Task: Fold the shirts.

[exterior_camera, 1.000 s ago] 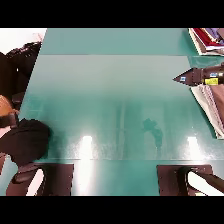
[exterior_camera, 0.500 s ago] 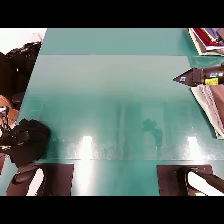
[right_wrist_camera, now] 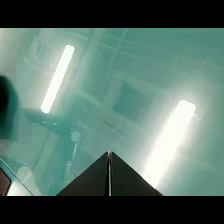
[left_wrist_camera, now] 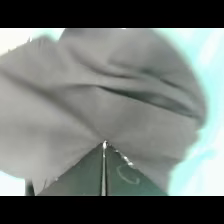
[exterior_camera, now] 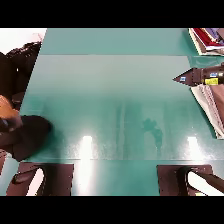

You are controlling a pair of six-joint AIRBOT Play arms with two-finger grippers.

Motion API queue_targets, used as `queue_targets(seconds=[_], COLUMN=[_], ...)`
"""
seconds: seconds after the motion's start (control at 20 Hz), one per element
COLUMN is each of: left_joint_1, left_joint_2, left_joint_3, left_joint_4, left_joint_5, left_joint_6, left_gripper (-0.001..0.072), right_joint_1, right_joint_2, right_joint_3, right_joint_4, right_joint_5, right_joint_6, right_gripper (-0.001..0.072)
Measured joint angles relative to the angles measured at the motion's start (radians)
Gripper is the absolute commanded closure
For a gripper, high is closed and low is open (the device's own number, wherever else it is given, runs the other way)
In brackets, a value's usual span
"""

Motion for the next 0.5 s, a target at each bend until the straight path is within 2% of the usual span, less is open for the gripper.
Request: queue_targets(seconds=[0.2,0.5], left_joint_1=[-0.029,-0.328], left_joint_2=[-0.001,-0.13], left_joint_3=[0.31,0.746], left_joint_4=[-0.172,-0.317], left_joint_5=[0.01,0.029], left_joint_6=[0.045,0.075], left_gripper=[0.0692,0.0692], right_joint_1=[0.0,-0.002], right_joint_2=[0.0,0.0], right_joint_3=[0.0,0.047], right_joint_4=[0.0,0.024], right_joint_5=[-0.004,-0.028], right_joint_6=[0.0,0.001], right_gripper=[0.069,0.069])
